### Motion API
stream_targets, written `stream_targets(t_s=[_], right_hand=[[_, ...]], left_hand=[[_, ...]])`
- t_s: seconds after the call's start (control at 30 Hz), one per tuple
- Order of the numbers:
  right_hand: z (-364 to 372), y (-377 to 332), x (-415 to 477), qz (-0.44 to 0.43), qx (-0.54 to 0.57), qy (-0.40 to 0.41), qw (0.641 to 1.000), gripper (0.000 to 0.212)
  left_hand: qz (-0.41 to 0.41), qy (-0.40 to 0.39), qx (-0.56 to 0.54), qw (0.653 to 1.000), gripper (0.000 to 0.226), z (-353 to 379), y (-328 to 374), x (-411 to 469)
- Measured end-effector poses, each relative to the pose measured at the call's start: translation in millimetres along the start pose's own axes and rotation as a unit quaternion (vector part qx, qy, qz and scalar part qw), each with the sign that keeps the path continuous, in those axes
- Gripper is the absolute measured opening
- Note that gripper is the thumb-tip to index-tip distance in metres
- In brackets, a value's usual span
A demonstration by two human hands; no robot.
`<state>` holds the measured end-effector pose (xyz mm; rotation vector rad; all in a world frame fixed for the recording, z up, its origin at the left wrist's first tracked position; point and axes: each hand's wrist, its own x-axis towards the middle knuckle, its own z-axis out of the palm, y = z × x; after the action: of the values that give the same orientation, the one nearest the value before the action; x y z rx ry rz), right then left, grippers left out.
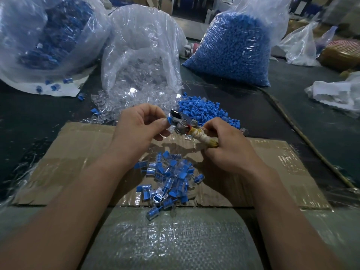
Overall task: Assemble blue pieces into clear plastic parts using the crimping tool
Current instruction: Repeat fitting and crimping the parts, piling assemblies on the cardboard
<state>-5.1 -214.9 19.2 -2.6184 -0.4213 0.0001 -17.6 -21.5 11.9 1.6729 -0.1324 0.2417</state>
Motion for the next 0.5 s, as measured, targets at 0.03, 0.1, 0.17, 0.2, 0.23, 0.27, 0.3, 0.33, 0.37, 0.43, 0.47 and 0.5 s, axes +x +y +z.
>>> stream_targets(t_s=[0.03, 0.1, 0.17, 0.2, 0.23, 0.27, 0.3, 0.33, 0.37, 0.43, 0.47, 0.5], right_hand=[[0.3, 0.2, 0.3, -0.001, -0.001, -0.001, 1.0, 0.032], [0.6, 0.3, 1.0, -0.003, -0.006, -0.001, 1.0, 0.031], [1.2, 0.5, 1.7, -0.003, -0.008, -0.002, 1.0, 0.031], [1.4, 0.7, 1.9, -0.002, -0.008, -0.003, 1.0, 0.031], [1.8, 0.9, 2.2, -0.002, -0.01, -0.004, 1.0, 0.032], [2.1, 1.1, 2.4, -0.003, -0.011, -0.006, 1.0, 0.032], [2.2, 1.5, 2.5, -0.004, -0.013, -0.007, 1.0, 0.032], [2.1, 1.9, 2.8, -0.005, -0.014, -0.009, 1.0, 0.032], [1.9, 2.1, 3.0, -0.007, -0.015, -0.01, 1.0, 0.031], [1.1, 1.8, 2.6, -0.011, -0.019, -0.012, 1.0, 0.03], [0.6, 1.5, 2.4, -0.013, -0.023, -0.014, 1.0, 0.029], [0.0, 1.0, 2.0, -0.014, -0.027, -0.015, 0.999, 0.028]], left_hand=[[0.003, 0.001, 0.005, 1.0, 0.022, 0.1, -0.3, 0.0], [0.009, 0.003, 0.017, 1.0, 0.024, 0.4, -0.3, -0.5], [0.017, 0.005, 0.032, 0.999, 0.026, 0.8, 0.0, -0.7], [0.021, 0.007, 0.043, 0.999, 0.026, 0.9, 0.2, -0.8], [0.026, 0.008, 0.056, 0.998, 0.027, 0.9, 0.1, -0.7], [0.031, 0.009, 0.071, 0.997, 0.028, 0.9, 0.0, -0.7], [0.036, 0.011, 0.085, 0.996, 0.028, 0.8, -0.4, -0.6], [0.039, 0.012, 0.095, 0.995, 0.029, 0.8, -0.7, -0.6], [0.039, 0.011, 0.101, 0.994, 0.029, 0.8, -0.9, -0.5], [0.038, 0.007, 0.104, 0.994, 0.03, 0.9, -1.2, -0.6], [0.039, 0.005, 0.105, 0.994, 0.03, 1.0, -1.0, -0.7], [0.04, 0.003, 0.106, 0.994, 0.03, 1.1, -0.9, -0.9]])
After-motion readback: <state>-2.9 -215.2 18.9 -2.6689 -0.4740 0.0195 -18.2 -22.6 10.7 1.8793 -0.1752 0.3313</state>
